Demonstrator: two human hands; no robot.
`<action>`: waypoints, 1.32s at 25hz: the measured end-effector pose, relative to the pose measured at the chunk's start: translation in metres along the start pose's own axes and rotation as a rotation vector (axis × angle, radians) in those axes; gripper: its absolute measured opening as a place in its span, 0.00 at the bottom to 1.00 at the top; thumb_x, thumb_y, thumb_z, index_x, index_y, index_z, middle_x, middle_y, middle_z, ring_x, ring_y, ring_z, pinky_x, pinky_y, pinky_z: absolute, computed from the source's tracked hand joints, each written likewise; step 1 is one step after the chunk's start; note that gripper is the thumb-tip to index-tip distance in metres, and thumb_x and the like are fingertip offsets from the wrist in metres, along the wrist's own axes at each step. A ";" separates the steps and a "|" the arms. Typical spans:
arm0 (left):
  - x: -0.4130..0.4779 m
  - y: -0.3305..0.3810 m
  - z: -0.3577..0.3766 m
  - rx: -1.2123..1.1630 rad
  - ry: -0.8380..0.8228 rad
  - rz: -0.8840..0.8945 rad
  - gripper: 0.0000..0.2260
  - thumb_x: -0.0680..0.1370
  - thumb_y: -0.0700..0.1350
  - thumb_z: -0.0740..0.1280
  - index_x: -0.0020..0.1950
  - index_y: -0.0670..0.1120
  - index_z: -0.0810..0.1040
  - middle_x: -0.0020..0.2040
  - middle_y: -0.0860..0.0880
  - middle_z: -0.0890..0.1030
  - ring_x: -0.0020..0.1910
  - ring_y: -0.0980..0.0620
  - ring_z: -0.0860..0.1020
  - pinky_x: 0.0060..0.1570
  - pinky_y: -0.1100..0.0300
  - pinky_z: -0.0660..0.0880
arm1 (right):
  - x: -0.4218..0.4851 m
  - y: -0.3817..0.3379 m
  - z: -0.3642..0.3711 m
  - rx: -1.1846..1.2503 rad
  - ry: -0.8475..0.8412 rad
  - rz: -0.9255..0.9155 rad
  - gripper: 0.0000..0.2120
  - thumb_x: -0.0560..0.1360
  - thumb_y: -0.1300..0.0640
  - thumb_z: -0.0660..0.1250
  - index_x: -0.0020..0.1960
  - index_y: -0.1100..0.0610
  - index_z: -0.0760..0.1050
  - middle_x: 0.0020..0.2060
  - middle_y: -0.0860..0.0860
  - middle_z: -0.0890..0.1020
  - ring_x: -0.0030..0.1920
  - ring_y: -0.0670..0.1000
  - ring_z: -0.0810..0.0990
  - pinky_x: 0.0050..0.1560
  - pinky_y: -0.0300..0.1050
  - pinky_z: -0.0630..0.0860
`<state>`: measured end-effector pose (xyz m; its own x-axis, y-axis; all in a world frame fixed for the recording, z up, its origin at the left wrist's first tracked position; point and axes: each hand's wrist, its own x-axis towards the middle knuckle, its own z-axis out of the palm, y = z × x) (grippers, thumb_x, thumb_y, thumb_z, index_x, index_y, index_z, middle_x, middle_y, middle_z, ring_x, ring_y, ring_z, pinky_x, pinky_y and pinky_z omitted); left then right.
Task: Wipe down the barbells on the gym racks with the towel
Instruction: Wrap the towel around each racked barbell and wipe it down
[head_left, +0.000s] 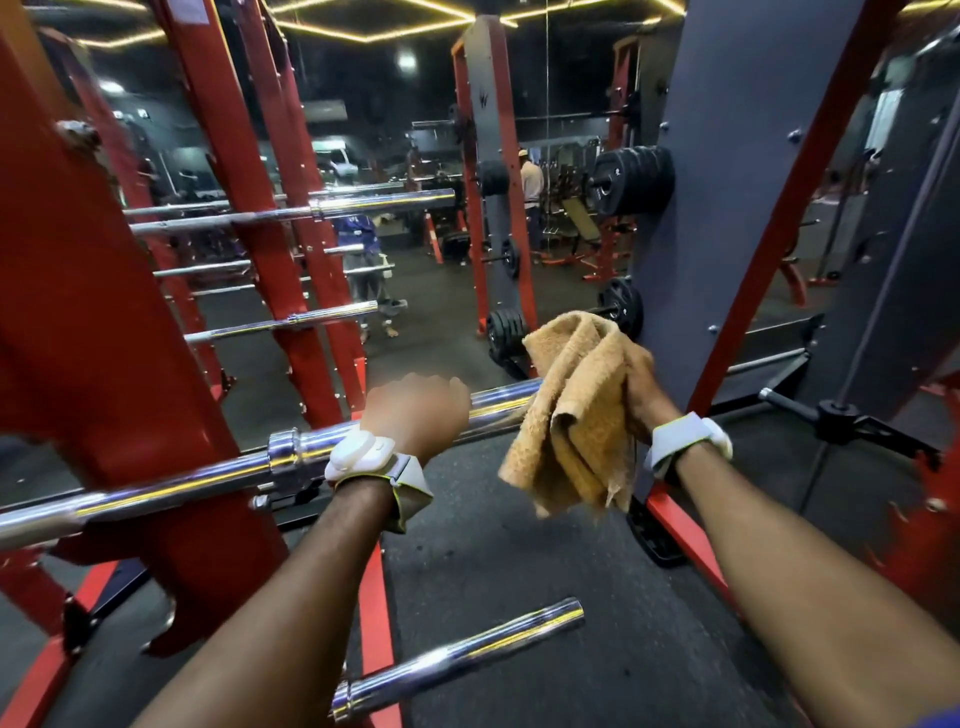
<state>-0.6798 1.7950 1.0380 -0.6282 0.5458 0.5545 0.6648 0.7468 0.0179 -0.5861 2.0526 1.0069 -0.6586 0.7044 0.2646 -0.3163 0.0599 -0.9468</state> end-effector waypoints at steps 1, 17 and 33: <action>0.000 0.000 0.000 0.003 0.005 -0.003 0.23 0.80 0.54 0.52 0.39 0.42 0.79 0.37 0.43 0.81 0.41 0.36 0.79 0.36 0.55 0.64 | -0.009 0.009 0.001 0.056 0.027 -0.020 0.13 0.81 0.46 0.61 0.49 0.54 0.79 0.43 0.51 0.79 0.45 0.49 0.76 0.46 0.47 0.75; 0.000 0.003 -0.003 0.006 -0.029 -0.038 0.24 0.79 0.54 0.52 0.36 0.42 0.78 0.31 0.46 0.75 0.36 0.40 0.78 0.34 0.56 0.63 | -0.025 0.007 0.014 -0.642 0.239 -0.269 0.12 0.76 0.42 0.64 0.46 0.48 0.80 0.45 0.47 0.84 0.48 0.53 0.80 0.54 0.52 0.76; -0.002 -0.031 -0.027 -0.199 -0.107 0.094 0.19 0.76 0.59 0.56 0.39 0.46 0.76 0.36 0.48 0.80 0.41 0.43 0.79 0.35 0.53 0.74 | -0.066 0.003 0.098 -1.302 0.205 -0.728 0.17 0.79 0.49 0.53 0.37 0.51 0.75 0.37 0.49 0.80 0.40 0.56 0.75 0.51 0.55 0.64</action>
<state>-0.6881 1.7600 1.0586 -0.5921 0.6546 0.4700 0.7822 0.6071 0.1398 -0.6103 1.9365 1.0047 -0.4899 0.3221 0.8101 0.3598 0.9211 -0.1487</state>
